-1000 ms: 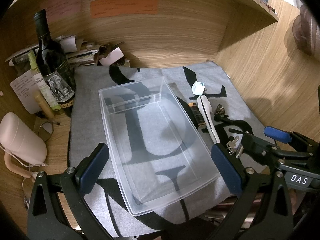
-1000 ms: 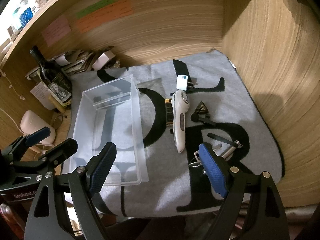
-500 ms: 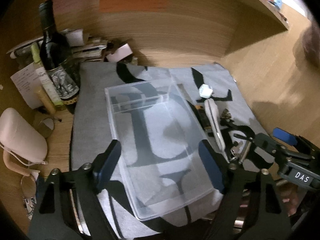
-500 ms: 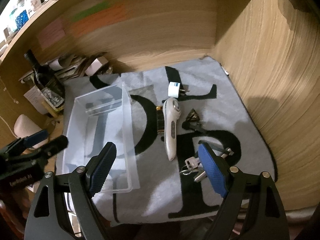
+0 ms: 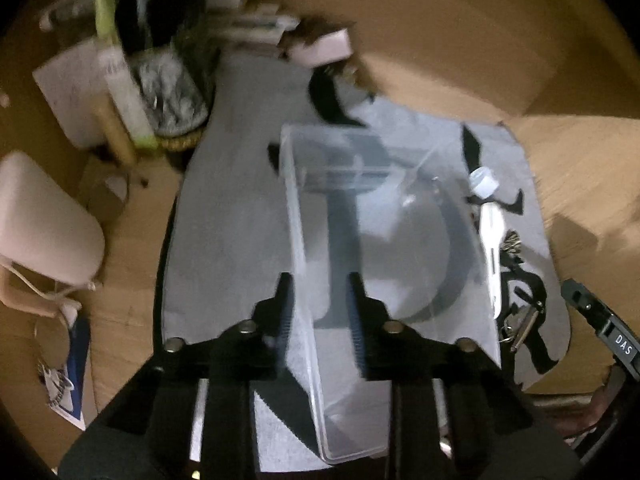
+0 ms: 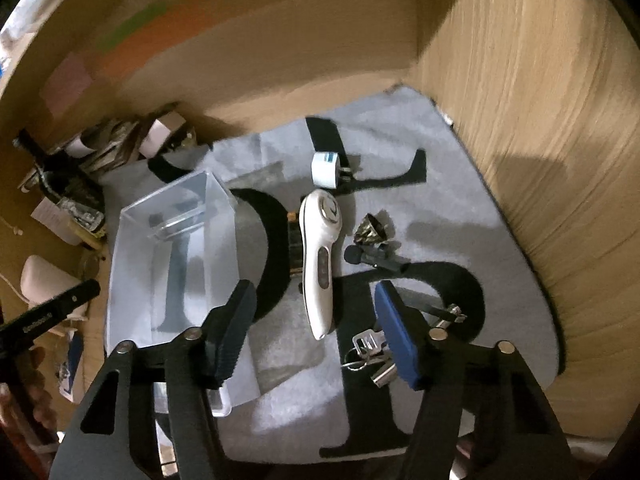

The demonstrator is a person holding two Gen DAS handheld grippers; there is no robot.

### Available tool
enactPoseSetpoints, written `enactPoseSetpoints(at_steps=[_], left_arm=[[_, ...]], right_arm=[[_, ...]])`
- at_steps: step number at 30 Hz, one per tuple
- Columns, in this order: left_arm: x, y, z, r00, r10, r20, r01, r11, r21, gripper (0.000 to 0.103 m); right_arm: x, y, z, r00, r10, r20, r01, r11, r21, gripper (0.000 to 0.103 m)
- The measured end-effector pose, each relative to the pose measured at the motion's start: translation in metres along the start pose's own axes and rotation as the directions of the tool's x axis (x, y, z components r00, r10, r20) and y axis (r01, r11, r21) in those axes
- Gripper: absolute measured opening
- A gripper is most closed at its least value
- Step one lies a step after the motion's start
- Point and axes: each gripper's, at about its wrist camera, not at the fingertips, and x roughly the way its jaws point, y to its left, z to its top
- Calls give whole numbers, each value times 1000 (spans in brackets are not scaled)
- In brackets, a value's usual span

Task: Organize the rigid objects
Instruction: 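Grasp the wall of the clear plastic box with the left tool, then reach to the dark metal cone piece and grasp it with the right tool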

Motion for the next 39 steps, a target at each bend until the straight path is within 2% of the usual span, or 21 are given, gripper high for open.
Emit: enactPoseSetpoints(at_steps=[2, 4, 8, 11, 16, 25, 27, 31, 39], left_arm=[[8, 7, 0, 1000, -12, -27, 11, 999, -36, 22], [14, 11, 0, 999, -11, -42, 9, 998, -59, 21], [24, 12, 2, 998, -3, -69, -2, 997, -75, 12], [33, 9, 3, 997, -1, -83, -5, 997, -76, 11], [45, 1, 7, 994, 46, -97, -52, 996, -66, 10], [52, 9, 9, 993, 42, -108, -56, 990, -128, 6], [52, 9, 9, 993, 44, -106, -59, 988, -140, 5], [52, 10, 10, 993, 52, -106, -67, 988, -142, 5], [53, 9, 12, 993, 57, -108, -71, 988, -135, 5]], right_arm=[[11, -5, 2, 999, 8, -36, -8, 1000, 7, 45], [21, -9, 4, 998, 7, -68, -6, 1000, 10, 43], [34, -21, 11, 996, -10, -85, 12, 1000, 21, 43], [41, -33, 21, 996, -17, -89, 21, 999, 34, 43], [61, -52, 36, 992, -13, -126, 21, 998, 62, 43], [105, -67, 42, 980, 20, -196, 0, 995, 104, 43], [112, -69, 42, 977, 27, -211, -4, 994, 109, 40], [126, -71, 42, 968, 63, -243, -33, 992, 125, 27], [119, -69, 40, 980, 61, -188, -42, 994, 104, 25]])
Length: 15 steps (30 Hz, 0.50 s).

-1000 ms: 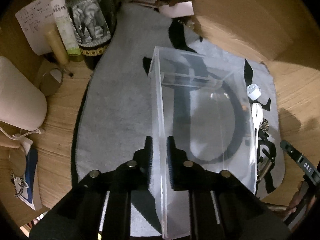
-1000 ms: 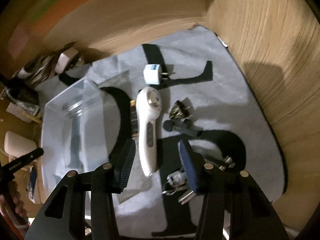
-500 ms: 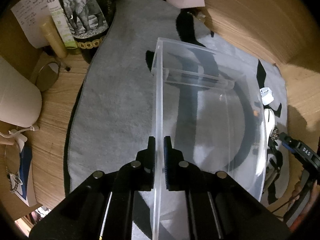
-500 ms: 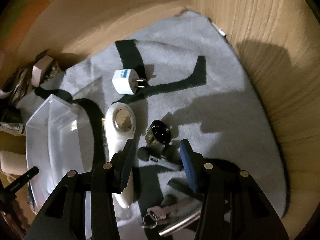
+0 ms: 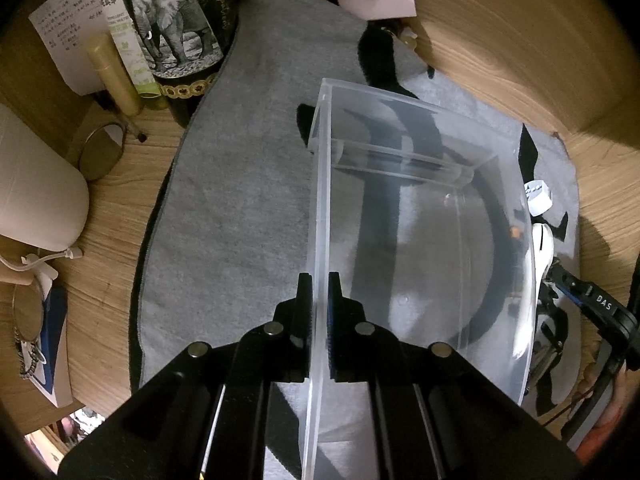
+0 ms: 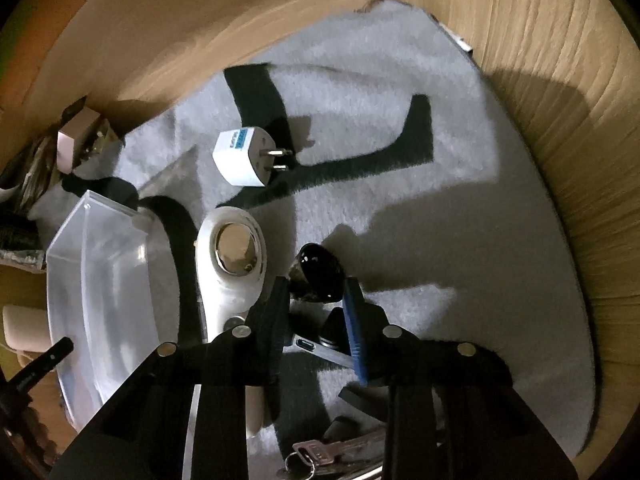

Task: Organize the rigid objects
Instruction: 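Reach to the dark metal cone piece and grasp it with the right tool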

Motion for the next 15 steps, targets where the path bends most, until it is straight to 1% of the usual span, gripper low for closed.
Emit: enactPoseSetpoints(at_steps=[3, 4, 5, 7, 11, 13, 15], left_arm=[[0, 0, 0, 1000, -4, 0, 4, 1000, 3, 5], [0, 0, 0, 1000, -5, 0, 5, 1000, 7, 5], [0, 0, 0, 1000, -4, 2, 4, 1000, 12, 5], [-2, 0, -1, 1000, -5, 5, 5, 1000, 22, 5], [-3, -1, -1, 1000, -9, 4, 9, 999, 36, 5], [-4, 1, -1, 1000, -11, 2, 11, 999, 42, 5], [-5, 1, -2, 1000, -11, 0, 11, 999, 47, 5]], right_arm=[[-11, 2, 0, 999, -6, 36, 6, 1000, -9, 24], [-16, 4, -1, 998, -11, 54, 12, 1000, -18, 15], [-20, 7, -1, 998, -6, 66, 7, 1000, -27, 0], [-29, 11, -3, 997, 1, 78, 2, 999, -44, 2], [-42, 17, -9, 994, -7, 109, 15, 998, -67, 2], [-41, 14, -9, 997, 0, 83, 3, 999, -38, 3], [-33, 15, -9, 998, 20, 59, -20, 1000, 6, 7]])
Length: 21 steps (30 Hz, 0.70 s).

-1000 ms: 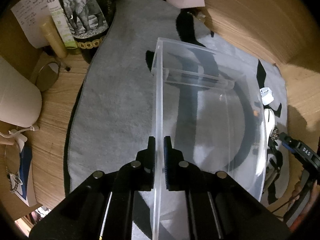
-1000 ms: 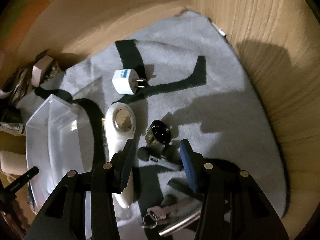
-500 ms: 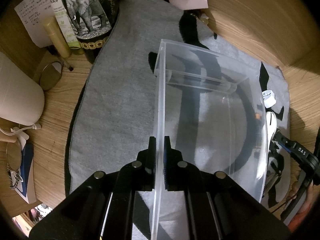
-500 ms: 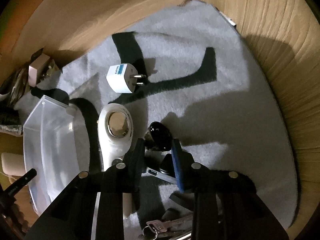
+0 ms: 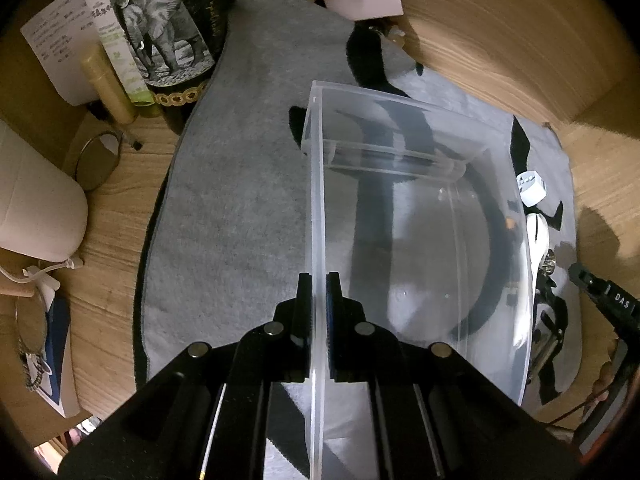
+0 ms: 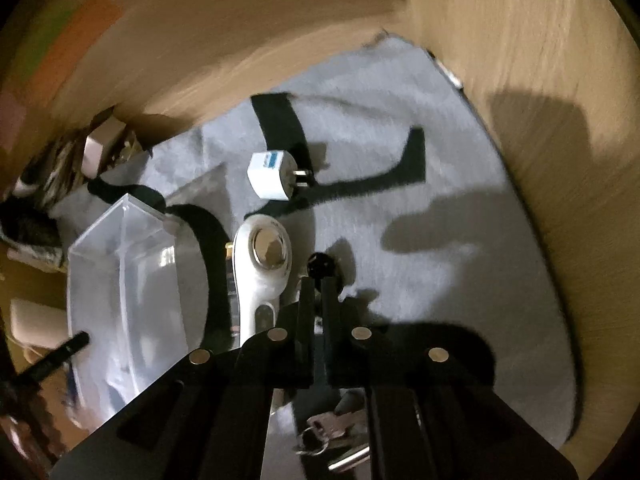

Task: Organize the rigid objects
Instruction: 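Reach to the dark metal cone piece and grasp it with the right tool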

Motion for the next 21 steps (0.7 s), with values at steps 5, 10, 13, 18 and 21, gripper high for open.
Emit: enactPoseSetpoints(at_steps=[5, 10, 13, 18, 21], left_arm=[[1, -1, 1, 1000, 5, -6, -5, 1000, 16, 5], [1, -1, 2, 1000, 5, -13, -5, 1000, 13, 5], [3, -1, 3, 1000, 4, -16, -4, 1000, 8, 5], [4, -1, 4, 1000, 5, -17, -5, 1000, -1, 5], [5, 0, 5, 1000, 4, -20, -4, 1000, -3, 5]], right_arm=[[5, -6, 0, 1000, 3, -10, -3, 999, 36, 39], [29, -2, 7, 997, -15, -80, 15, 1000, 4, 40], [46, 0, 11, 992, -31, -120, 30, 1000, -8, 39], [58, 6, 13, 991, -58, -124, 52, 998, -47, 35], [57, 8, 12, 992, -60, -115, 53, 997, -65, 32]])
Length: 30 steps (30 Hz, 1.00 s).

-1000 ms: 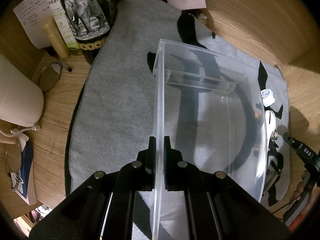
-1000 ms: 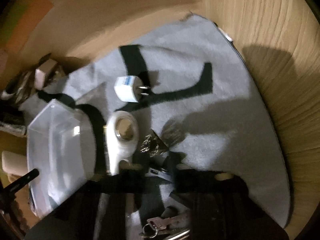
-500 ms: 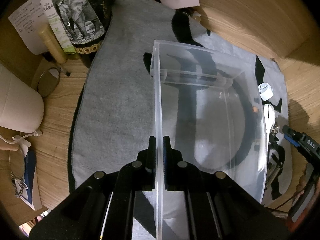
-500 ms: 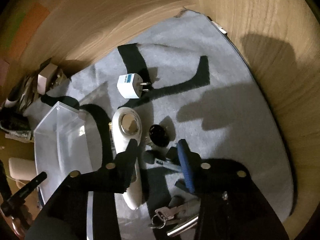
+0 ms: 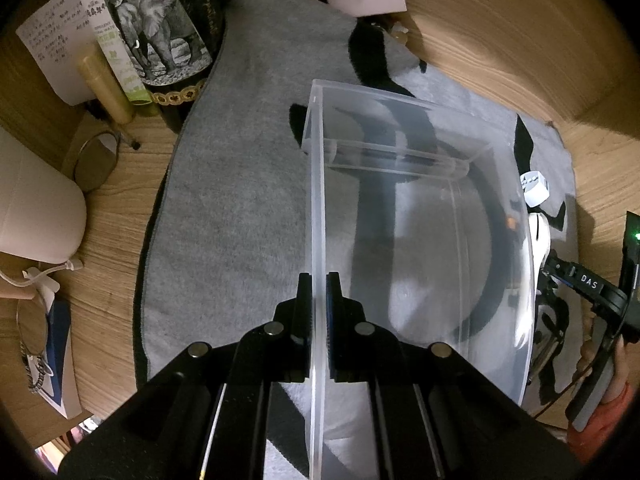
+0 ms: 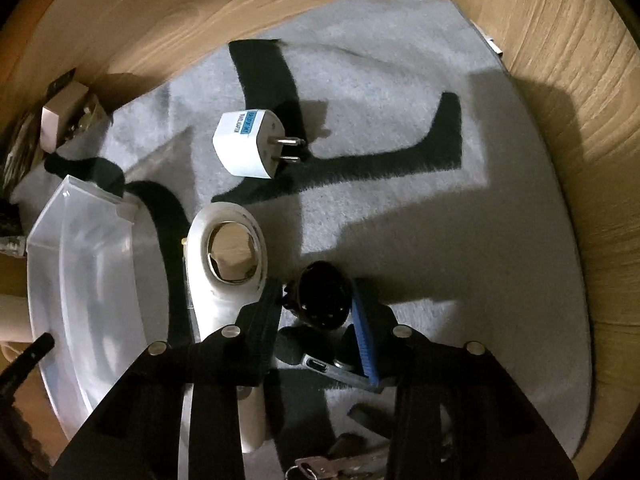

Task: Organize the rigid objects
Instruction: 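Reach to the dark metal cone piece and grasp it with the right tool, then carry the cone piece over the box and open the right tool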

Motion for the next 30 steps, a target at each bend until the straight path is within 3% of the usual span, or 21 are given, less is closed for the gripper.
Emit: enactPoseSetpoints(at_steps=[9, 18, 24, 30], left_arm=[[2, -1, 2, 1000, -3, -2, 3, 1000, 3, 5], [-1, 1, 0, 1000, -17, 5, 17, 1000, 23, 5], [-4, 1, -3, 1000, -21, 16, 21, 999, 37, 5], [-7, 1, -6, 1000, -19, 25, 18, 999, 40, 5]], right_arm=[[-37, 10, 0, 995, -21, 96, 24, 999, -30, 32], [-90, 60, 0, 968, 110, 227, -77, 985, -152, 32], [-93, 109, -6, 958, 205, 202, -150, 955, -258, 32], [-78, 152, -16, 957, 264, 118, -209, 914, -348, 32]])
